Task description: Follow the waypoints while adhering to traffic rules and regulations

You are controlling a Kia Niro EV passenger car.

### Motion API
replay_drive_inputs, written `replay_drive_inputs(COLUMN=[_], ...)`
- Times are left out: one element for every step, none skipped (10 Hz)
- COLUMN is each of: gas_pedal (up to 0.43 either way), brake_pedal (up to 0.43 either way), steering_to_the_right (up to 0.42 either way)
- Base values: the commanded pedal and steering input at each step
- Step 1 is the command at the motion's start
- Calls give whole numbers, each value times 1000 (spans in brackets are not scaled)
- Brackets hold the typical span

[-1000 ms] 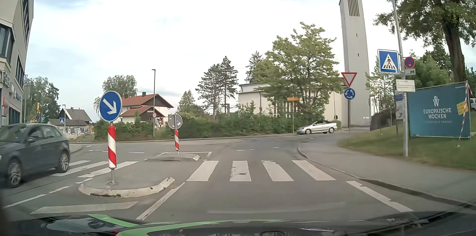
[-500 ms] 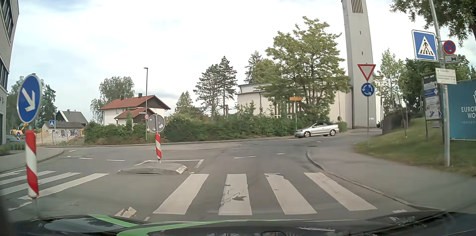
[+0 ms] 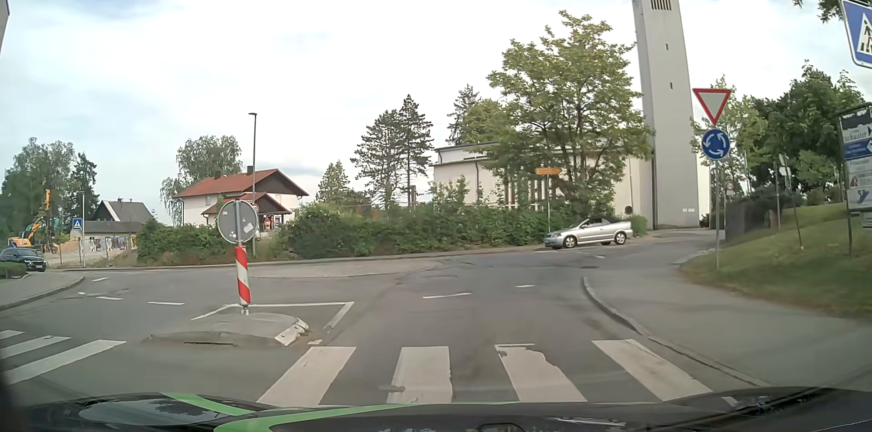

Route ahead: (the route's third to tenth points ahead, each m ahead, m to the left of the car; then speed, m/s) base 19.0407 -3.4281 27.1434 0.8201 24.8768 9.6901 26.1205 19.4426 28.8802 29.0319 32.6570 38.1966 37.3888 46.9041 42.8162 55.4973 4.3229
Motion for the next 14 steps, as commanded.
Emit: replay_drive_inputs(gas_pedal=[0, 0, 0, 0, 0, 0, 0, 0, 0, 0, 0, 0, 0, 0], brake_pedal=[152, 152, 159, 159, 159, 183, 213, 238, 250, 256, 262, 268, 262, 262], steering_to_the_right=[1, 1, 1, 2, 3, 3, 4, 5, 6, 7, 8, 8, 8, 9])
